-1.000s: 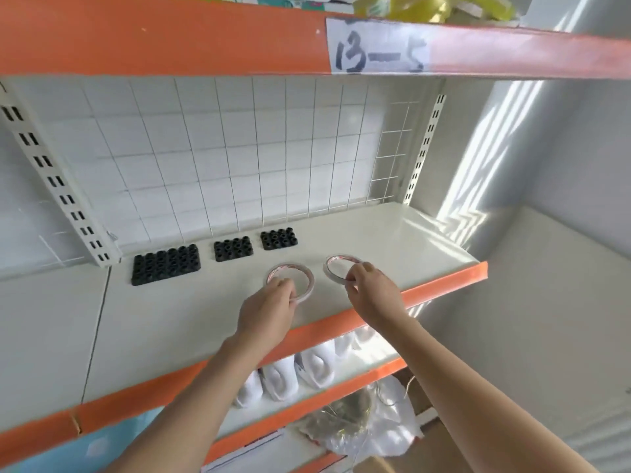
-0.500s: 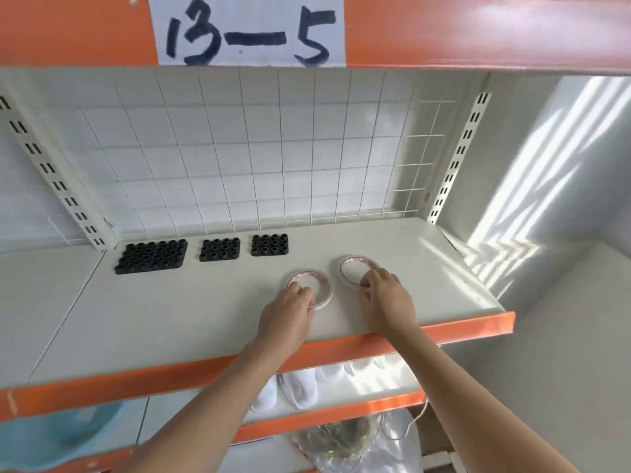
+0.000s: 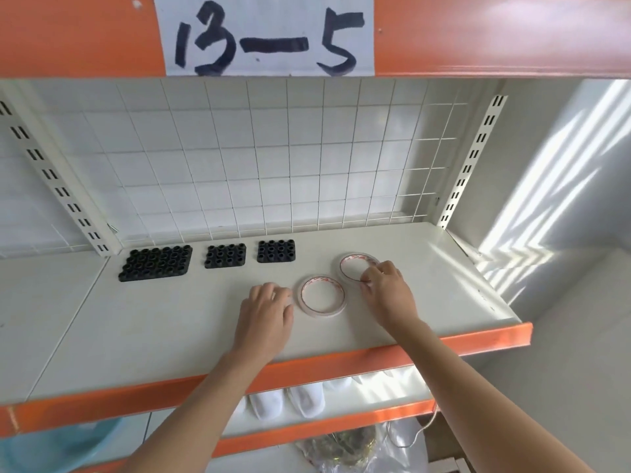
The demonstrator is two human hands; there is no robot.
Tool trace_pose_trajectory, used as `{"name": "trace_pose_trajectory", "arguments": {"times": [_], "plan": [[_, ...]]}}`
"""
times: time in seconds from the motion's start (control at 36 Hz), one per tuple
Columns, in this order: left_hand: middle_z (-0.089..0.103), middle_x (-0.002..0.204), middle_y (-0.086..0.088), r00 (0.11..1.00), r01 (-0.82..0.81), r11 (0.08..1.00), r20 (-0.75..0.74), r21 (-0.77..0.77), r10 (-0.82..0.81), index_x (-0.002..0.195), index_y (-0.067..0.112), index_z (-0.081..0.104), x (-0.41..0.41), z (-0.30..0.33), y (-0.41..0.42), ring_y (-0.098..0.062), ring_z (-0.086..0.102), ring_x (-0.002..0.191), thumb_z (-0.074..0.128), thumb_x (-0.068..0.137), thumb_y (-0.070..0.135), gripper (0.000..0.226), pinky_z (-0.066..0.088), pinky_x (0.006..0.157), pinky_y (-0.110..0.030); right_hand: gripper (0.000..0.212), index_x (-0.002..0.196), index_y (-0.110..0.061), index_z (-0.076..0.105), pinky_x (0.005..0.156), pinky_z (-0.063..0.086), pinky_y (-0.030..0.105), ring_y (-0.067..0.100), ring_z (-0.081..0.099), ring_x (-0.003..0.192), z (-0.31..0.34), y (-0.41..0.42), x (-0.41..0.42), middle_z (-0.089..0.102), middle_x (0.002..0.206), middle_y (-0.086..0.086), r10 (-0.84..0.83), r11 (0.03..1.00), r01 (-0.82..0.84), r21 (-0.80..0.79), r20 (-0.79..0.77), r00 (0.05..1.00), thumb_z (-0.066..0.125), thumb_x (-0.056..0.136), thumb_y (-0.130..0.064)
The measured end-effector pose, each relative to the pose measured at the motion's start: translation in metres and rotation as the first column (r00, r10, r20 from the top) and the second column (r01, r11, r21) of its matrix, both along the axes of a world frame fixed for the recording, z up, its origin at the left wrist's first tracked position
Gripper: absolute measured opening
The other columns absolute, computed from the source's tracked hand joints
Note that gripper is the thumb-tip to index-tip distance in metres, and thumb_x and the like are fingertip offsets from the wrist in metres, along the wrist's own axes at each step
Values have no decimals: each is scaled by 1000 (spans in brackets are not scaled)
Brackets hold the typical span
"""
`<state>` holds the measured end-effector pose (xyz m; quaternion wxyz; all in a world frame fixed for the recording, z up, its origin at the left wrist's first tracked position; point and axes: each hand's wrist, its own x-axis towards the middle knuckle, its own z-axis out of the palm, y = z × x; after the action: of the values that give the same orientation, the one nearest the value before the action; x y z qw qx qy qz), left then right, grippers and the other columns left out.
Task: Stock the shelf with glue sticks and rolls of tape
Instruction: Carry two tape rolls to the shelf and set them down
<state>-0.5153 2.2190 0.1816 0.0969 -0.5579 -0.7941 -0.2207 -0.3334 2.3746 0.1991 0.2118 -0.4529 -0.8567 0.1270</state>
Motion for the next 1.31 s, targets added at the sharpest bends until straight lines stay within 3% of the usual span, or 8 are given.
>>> {"name": "trace_pose_trajectory", "arguments": {"times": [0.14,0.28,0.56,0.75,0.94,1.11,1.22,1.31], "plan": [[61,85,-1,999,11,1000,-49,-14,-11,86,16,68,0,-8,-3,-27,60,78,38,80,28,33,51,62,-37,16,104,-10,68,77,46,33,30,53,104,4,13,-23,51,112,10,52,998,-52,-44,-2,999,61,92,-18],[60,83,-1,997,-13,1000,-75,-9,12,84,16,67,0,-7,-2,-26,60,77,37,78,28,33,51,61,-37,19,109,-10,68,75,41,30,28,53,104,3,19,-38,51,112,10,74,996,-73,-49,26,997,57,94,-16],[59,83,0,995,-27,999,-99,-20,24,84,16,66,0,-7,1,-25,58,77,40,76,26,29,49,61,-36,29,121,-10,62,82,48,35,26,51,115,-8,23,-42,53,126,5,68,997,-68,-24,14,998,48,97,-17],[58,82,-2,991,-33,999,-129,-36,28,83,15,65,1,-9,3,-26,58,75,37,77,26,31,48,60,-37,42,142,-15,46,102,35,29,19,38,136,-1,16,-37,42,149,2,116,990,-112,-83,46,992,37,101,-15],[59,81,-3,993,-29,999,-115,-39,24,81,15,64,1,-9,3,-28,58,74,36,77,26,30,47,59,-37,19,108,-12,64,88,45,34,29,55,111,-8,-17,-25,59,118,7,209,977,-213,-21,-113,971,53,95,-20],[58,81,-4,993,-21,999,-114,-36,17,81,14,64,0,-10,3,-28,58,75,36,77,26,31,46,59,-37,45,95,-17,64,93,45,37,29,57,111,-14,-42,-14,60,121,5,295,955,-294,25,-16,956,56,76,-58],[59,81,-5,993,-22,999,-117,-39,17,82,14,65,0,-9,3,-29,58,75,36,77,26,32,46,59,-38,33,86,-17,68,93,45,36,31,57,111,-14,-42,-15,59,124,6,246,969,-246,13,7,969,77,73,-45],[59,81,-5,992,-18,999,-122,-44,12,82,14,65,0,-10,2,-29,58,76,35,78,26,33,47,60,-38,25,90,-14,70,91,45,34,30,55,113,-10,-40,-16,57,127,6,197,980,-197,-6,16,980,75,79,-36]]}}
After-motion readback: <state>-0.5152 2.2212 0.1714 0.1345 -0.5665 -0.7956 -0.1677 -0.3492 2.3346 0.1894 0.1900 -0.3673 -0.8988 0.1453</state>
